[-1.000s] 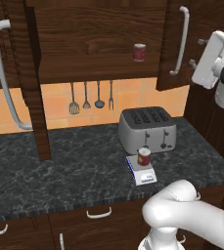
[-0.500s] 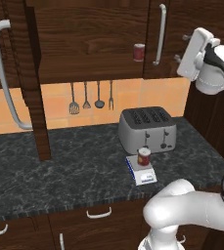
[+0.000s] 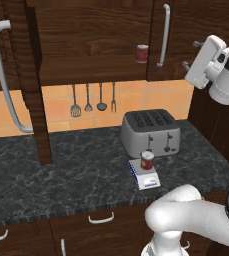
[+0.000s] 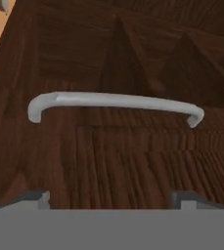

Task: Pick the canned food and place it on the digital scale for weighing, and close the cabinet.

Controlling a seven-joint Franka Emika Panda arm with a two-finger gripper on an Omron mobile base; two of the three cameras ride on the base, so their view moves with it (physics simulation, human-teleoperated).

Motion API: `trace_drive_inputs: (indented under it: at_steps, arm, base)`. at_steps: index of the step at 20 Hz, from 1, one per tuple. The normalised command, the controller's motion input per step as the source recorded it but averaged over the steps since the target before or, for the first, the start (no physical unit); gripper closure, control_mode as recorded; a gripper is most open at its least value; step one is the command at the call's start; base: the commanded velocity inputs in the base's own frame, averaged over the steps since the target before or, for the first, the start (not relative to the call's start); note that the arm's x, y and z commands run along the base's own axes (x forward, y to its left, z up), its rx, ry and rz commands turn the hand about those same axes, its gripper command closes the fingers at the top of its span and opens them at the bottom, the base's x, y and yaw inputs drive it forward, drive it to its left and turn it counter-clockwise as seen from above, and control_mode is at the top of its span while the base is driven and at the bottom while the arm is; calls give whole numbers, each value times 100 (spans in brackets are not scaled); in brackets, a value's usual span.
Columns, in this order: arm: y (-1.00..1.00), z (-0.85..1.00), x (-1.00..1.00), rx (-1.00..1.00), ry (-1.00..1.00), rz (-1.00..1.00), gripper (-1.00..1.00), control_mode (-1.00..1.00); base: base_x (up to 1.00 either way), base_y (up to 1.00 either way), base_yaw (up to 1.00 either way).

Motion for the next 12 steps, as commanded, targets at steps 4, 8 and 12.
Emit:
trace_drive_inputs:
  at_steps: [4, 8, 12]
  arm:
    - [18, 36, -100, 1, -8, -6, -100, -100]
    - [0, 58, -100, 18, 1, -1, -100, -100]
    - [0, 32, -100, 3, 0, -2, -100, -100]
  base:
    - [0, 0, 0]
    - [0, 0, 0]
    - [0, 0, 0]
